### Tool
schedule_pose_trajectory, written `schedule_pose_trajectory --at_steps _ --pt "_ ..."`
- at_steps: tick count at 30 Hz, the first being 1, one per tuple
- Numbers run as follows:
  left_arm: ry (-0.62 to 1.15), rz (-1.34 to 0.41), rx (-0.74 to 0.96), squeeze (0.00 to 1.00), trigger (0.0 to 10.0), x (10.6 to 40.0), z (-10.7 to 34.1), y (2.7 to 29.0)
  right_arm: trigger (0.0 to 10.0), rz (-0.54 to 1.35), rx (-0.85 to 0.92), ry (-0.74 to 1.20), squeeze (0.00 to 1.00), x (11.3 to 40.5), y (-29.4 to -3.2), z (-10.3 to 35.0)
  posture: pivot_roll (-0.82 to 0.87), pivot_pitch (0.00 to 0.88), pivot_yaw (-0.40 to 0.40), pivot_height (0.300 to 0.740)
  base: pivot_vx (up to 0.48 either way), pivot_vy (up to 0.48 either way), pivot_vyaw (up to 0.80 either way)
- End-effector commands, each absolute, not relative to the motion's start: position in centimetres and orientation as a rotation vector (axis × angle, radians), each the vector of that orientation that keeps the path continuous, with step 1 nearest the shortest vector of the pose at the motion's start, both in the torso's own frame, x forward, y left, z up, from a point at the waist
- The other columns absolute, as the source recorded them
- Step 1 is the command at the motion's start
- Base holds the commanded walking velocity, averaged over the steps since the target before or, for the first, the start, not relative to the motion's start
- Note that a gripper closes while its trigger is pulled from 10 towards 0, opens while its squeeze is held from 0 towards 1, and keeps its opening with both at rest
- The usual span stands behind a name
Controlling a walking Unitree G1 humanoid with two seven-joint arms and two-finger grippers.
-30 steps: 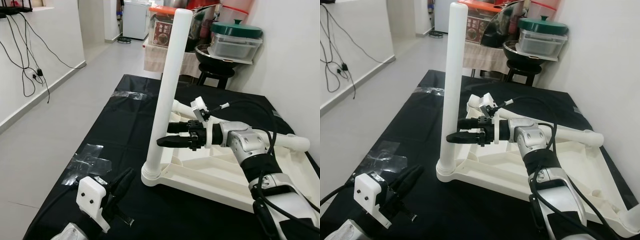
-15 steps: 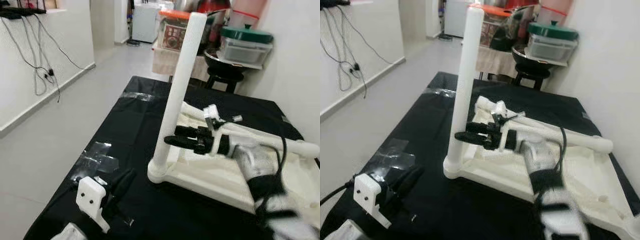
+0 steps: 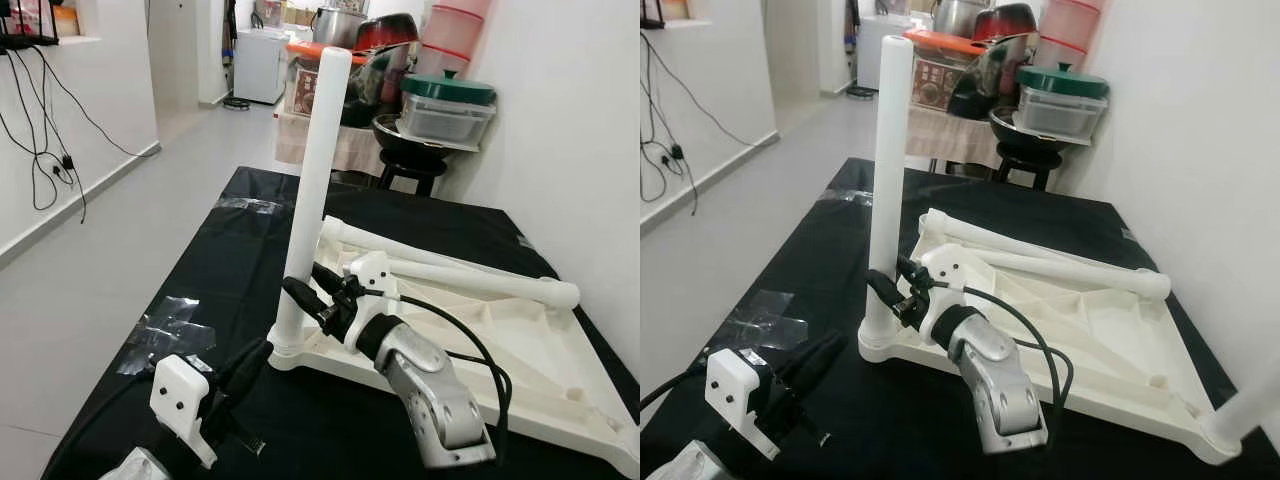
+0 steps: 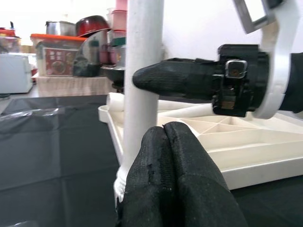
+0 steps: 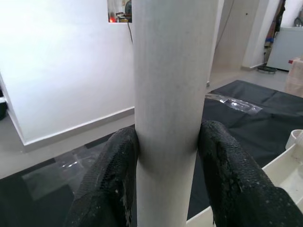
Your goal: Building children table
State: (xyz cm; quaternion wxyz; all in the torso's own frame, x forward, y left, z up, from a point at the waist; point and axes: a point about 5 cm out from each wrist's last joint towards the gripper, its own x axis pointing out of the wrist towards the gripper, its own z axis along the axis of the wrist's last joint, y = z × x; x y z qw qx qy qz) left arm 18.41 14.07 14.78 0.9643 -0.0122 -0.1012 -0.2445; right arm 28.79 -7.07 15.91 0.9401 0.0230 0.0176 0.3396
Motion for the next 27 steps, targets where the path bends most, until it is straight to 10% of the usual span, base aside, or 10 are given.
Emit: schedule_pose_trajectory --at_steps 1,4,5,6,9,15,17,27 --pt "-0.206 -0.494 -0.029 0.0 10.0 18.4 14.7 13.9 0.0 0.644 -0.018 0.241 0.0 28.1 -7.5 12.4 0.02 0.0 -0.15 0.74 0.0 0.0 0.0" --pt "-0.205 -0.501 -0.031 0.0 10.0 18.4 14.7 13.9 0.0 0.6 -0.019 0.253 0.0 28.2 -7.9 12.5 0.02 0.0 -0.147 0.74 0.0 0.0 0.0" --pt "-0.204 -0.505 -0.032 0.0 10.0 18.4 14.7 13.9 8.2 0.579 -0.019 0.255 0.0 28.0 -7.9 12.6 0.02 0.0 -0.147 0.74 0.0 0.0 0.0" --pt "-0.203 -0.51 -0.033 0.0 10.0 18.4 14.7 13.9 10.0 0.592 -0.001 0.232 1.0 28.0 -8.0 13.2 0.02 0.0 -0.146 0.74 0.0 0.0 0.0" --pt "-0.203 -0.51 -0.034 0.0 10.0 18.4 14.7 13.9 10.0 0.634 0.024 0.219 1.0 28.0 -8.0 13.6 0.02 0.0 -0.146 0.74 0.0 0.0 0.0" --pt "-0.208 -0.506 -0.034 0.0 10.0 18.6 14.7 13.8 10.0 1.168 0.023 -0.029 1.0 28.7 -9.0 19.6 0.02 0.0 -0.146 0.74 0.0 0.0 0.0" --pt "-0.209 -0.506 -0.034 0.0 10.0 18.7 14.7 13.7 10.0 1.312 -0.104 -0.028 0.0 29.1 -9.8 20.4 0.02 0.0 -0.148 0.74 0.0 0.0 0.0" --pt "-0.21 -0.503 -0.03 0.0 10.0 18.8 14.7 13.5 10.0 1.498 -0.25 0.087 0.0 32.6 -10.0 20.5 0.05 0.0 -0.159 0.74 0.0 0.0 0.0"
